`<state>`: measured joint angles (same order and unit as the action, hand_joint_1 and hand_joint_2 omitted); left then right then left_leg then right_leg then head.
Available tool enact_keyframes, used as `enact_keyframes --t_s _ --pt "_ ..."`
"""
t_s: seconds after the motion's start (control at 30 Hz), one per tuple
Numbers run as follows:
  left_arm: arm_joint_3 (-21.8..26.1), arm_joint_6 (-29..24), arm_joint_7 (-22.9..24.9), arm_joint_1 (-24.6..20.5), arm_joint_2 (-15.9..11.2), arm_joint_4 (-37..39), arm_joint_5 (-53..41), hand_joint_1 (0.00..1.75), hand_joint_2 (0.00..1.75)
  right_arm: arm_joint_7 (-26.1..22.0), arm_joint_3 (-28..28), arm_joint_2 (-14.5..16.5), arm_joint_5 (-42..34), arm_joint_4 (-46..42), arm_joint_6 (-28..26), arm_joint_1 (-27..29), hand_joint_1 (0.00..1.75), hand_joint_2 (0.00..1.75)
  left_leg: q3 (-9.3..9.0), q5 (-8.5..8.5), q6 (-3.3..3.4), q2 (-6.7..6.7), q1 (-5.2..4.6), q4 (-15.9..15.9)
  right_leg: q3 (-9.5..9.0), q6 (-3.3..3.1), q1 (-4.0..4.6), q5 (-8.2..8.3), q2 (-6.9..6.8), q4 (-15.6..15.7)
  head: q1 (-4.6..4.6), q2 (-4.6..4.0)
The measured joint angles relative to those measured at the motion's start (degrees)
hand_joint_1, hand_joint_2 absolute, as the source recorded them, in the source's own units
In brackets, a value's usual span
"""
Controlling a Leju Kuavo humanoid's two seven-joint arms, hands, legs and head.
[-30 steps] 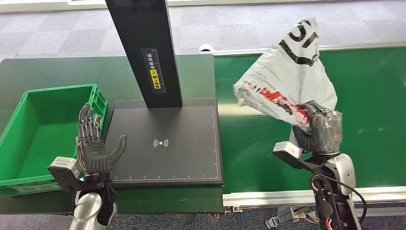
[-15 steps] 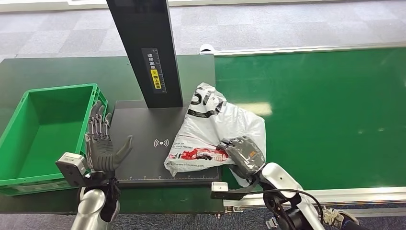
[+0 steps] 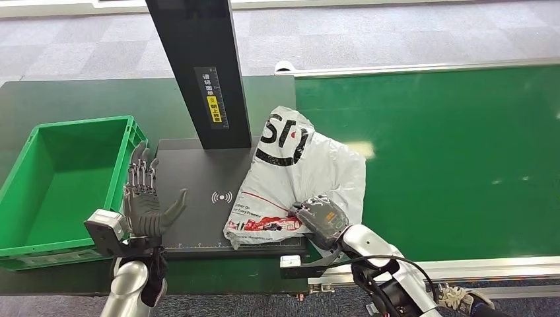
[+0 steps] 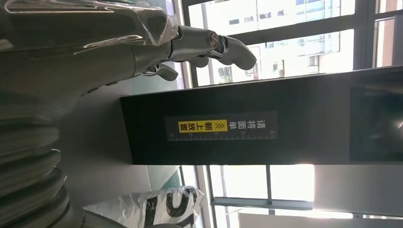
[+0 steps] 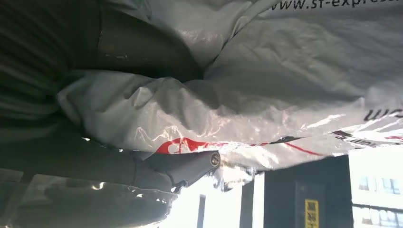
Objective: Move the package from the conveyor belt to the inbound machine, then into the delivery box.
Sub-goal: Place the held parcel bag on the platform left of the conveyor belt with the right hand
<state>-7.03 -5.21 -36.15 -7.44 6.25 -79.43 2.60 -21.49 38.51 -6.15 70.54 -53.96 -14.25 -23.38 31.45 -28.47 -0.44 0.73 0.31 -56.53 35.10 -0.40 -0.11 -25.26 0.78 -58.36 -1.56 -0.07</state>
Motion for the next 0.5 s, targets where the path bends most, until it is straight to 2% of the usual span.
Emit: enact_keyframes --t_s 0.13,0.27,0.4,0.5 --pt "-0.37 0.31 0.11 -0.16 0.00 0.05 0.55 0.00 1.75 3.34 3.37 0.32 7.02 0.44 -10.03 -0.37 1.75 1.75 0.00 0.00 0.00 0.00 0.00 0.00 0.00 0.00 0.00 0.00 -0.01 0.00 -0.01 0.00" --pt "-0.73 0.85 0.17 -0.77 -0.02 0.43 1.49 0.00 1.75 3.90 6.41 0.46 11.55 -0.68 -17.69 -0.08 1.75 1.75 0.01 0.00 -0.01 0.00 0.01 0.00 0.02 0.00 0.02 -0.01 -0.01 -0.01 -0.01 0.00" --pt "-1.34 1.17 0.17 -1.59 -0.09 1.16 2.33 0.00 1.75 3.83 8.70 0.60 13.44 -3.02 -23.49 1.00 1.75 1.75 0.04 -0.01 -0.01 0.00 0.01 0.00 0.03 0.01 0.01 -0.01 -0.01 0.00 0.01 0.00" --pt "-1.82 1.51 0.19 -2.45 -0.21 1.87 2.95 0.00 1.75 3.77 9.62 0.69 14.32 -5.20 -25.08 1.51 1.75 1.75 0.04 -0.01 0.00 0.00 0.00 0.00 0.03 0.01 0.01 -0.01 -0.01 0.00 0.01 0.00"
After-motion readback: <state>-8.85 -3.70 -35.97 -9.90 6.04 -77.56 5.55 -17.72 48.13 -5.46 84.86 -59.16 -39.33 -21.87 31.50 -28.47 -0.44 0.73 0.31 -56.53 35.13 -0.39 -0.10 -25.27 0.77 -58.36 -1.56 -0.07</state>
